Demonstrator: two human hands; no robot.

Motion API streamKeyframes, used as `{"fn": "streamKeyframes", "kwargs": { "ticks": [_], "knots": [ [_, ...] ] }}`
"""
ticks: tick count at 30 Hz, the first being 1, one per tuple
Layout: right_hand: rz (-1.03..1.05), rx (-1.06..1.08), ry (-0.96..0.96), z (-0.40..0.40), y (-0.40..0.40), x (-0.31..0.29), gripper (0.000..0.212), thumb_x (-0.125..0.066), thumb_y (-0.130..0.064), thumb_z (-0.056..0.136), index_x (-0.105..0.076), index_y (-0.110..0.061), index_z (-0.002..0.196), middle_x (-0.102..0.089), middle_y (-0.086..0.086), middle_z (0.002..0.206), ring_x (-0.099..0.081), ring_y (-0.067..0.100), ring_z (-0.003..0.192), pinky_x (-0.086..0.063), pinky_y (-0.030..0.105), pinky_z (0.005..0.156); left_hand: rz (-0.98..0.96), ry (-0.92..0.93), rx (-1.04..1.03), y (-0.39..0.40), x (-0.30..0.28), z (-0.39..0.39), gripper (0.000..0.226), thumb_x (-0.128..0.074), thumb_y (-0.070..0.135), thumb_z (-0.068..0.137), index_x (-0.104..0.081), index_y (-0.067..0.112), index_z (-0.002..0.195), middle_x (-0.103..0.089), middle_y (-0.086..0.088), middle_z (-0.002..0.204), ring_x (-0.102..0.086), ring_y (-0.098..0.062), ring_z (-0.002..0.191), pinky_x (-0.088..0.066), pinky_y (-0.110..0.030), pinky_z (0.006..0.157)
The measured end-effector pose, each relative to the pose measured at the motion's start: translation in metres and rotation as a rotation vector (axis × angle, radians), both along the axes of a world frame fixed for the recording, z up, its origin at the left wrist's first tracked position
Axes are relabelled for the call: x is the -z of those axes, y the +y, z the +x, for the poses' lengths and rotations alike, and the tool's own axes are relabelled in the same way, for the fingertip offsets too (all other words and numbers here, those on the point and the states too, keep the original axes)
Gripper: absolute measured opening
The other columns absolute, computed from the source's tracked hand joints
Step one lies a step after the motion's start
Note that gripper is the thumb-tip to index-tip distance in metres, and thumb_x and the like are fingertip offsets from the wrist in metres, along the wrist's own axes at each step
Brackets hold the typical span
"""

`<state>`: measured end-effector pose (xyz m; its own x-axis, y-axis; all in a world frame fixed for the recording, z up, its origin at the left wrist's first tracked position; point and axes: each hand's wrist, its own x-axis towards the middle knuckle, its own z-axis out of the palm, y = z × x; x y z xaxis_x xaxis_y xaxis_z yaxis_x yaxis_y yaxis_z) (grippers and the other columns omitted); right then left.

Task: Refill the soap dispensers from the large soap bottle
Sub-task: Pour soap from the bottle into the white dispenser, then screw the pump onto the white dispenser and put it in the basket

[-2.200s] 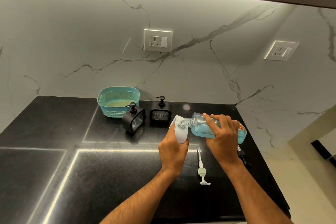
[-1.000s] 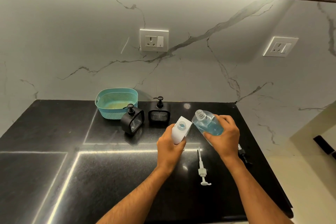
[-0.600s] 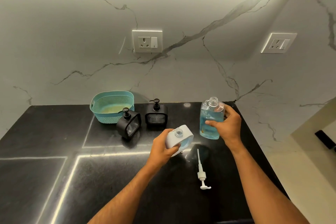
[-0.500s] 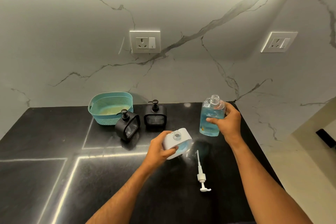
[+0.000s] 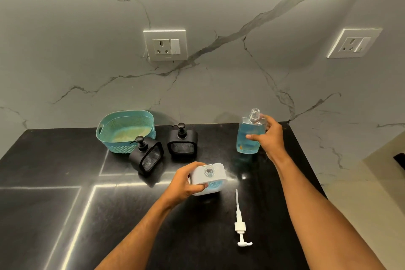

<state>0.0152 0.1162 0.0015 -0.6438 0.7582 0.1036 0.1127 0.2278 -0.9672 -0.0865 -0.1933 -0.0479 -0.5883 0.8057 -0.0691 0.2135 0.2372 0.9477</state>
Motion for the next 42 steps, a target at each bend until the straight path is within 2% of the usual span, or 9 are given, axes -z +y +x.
{"fn": "streamKeyframes", "kwargs": {
  "ticks": [3,7,12,16,20,25,32,38,42],
  "knots": [
    [-0.013,0.008,0.005,-0.009,0.007,0.003,0.073,-0.094,0.004,0.059,-0.064,-0.033,0.114,-0.071,-0.011,0.109,-0.07,0.0,0.097,-0.058,0.018,0.071,-0.008,-0.022,-0.007,0.004,0.0,-0.005,0.048,-0.086,0.012,0.079,-0.067,0.027,0.121,-0.07,0.012,0.116,-0.064,-0.012,0.114,-0.057,-0.033,0.091],
    [-0.038,-0.002,0.003,-0.021,0.016,0.008,0.075,-0.093,0.006,0.061,-0.062,-0.025,0.121,-0.069,-0.004,0.116,-0.069,0.01,0.104,-0.059,0.02,0.075,-0.011,-0.025,-0.007,0.01,0.002,-0.009,0.051,-0.085,0.004,0.078,-0.068,0.024,0.121,-0.071,0.013,0.114,-0.064,-0.01,0.111,-0.055,-0.027,0.09],
    [-0.075,-0.018,-0.001,-0.031,0.02,0.015,0.075,-0.091,0.008,0.062,-0.061,-0.025,0.122,-0.068,-0.002,0.119,-0.067,0.012,0.108,-0.058,0.017,0.074,-0.023,-0.022,0.008,0.014,0.007,-0.011,0.052,-0.085,0.001,0.077,-0.068,0.019,0.122,-0.072,0.004,0.117,-0.065,-0.013,0.113,-0.054,-0.033,0.093],
    [-0.098,-0.033,-0.017,-0.034,0.021,0.021,0.074,-0.091,0.008,0.062,-0.061,-0.021,0.124,-0.068,0.001,0.121,-0.067,0.015,0.11,-0.058,0.018,0.073,-0.026,-0.006,0.021,0.016,0.009,-0.013,0.052,-0.085,-0.001,0.077,-0.067,0.019,0.122,-0.071,0.005,0.118,-0.065,-0.011,0.113,-0.053,-0.026,0.093],
    [-0.125,-0.036,-0.018,-0.033,0.023,0.024,0.077,-0.091,0.008,0.063,-0.06,-0.02,0.128,-0.067,-0.001,0.121,-0.067,0.014,0.11,-0.059,0.018,0.075,-0.032,0.004,0.044,0.016,0.008,-0.016,0.051,-0.084,0.0,0.077,-0.067,0.015,0.124,-0.071,0.002,0.119,-0.065,-0.015,0.116,-0.054,-0.034,0.097],
    [-0.129,-0.069,-0.041,-0.034,0.025,0.023,0.08,-0.09,0.007,0.066,-0.056,-0.017,0.134,-0.064,0.001,0.127,-0.064,0.017,0.116,-0.06,0.024,0.082,-0.044,0.009,0.054,0.015,0.008,-0.017,0.052,-0.084,0.002,0.077,-0.067,0.017,0.124,-0.071,0.003,0.121,-0.064,-0.014,0.118,-0.054,-0.029,0.097],
    [-0.148,-0.094,-0.038,-0.028,0.023,0.022,0.084,-0.087,0.01,0.069,-0.051,-0.014,0.141,-0.063,0.005,0.133,-0.063,0.018,0.119,-0.059,0.026,0.086,-0.069,0.017,0.056,0.014,0.007,-0.018,0.053,-0.086,0.002,0.077,-0.067,0.014,0.126,-0.07,0.0,0.123,-0.063,-0.015,0.12,-0.054,-0.035,0.102],
    [-0.11,-0.1,-0.045,-0.021,0.021,0.019,0.083,-0.085,0.012,0.071,-0.051,-0.016,0.142,-0.062,-0.008,0.125,-0.062,0.015,0.119,-0.058,0.02,0.083,-0.075,-0.007,0.041,0.013,0.005,-0.015,0.055,-0.088,0.005,0.076,-0.067,0.015,0.125,-0.071,0.001,0.122,-0.064,-0.011,0.118,-0.056,-0.033,0.1],
    [-0.04,-0.015,-0.097,-0.011,0.015,0.018,0.089,-0.086,0.008,0.071,-0.045,-0.009,0.148,-0.056,0.004,0.144,-0.051,0.017,0.134,-0.043,0.034,0.113,-0.077,-0.01,0.043,0.011,0.003,-0.011,0.054,-0.088,0.007,0.077,-0.067,0.019,0.125,-0.07,0.005,0.122,-0.063,-0.006,0.118,-0.056,-0.027,0.097]
  ]
}}
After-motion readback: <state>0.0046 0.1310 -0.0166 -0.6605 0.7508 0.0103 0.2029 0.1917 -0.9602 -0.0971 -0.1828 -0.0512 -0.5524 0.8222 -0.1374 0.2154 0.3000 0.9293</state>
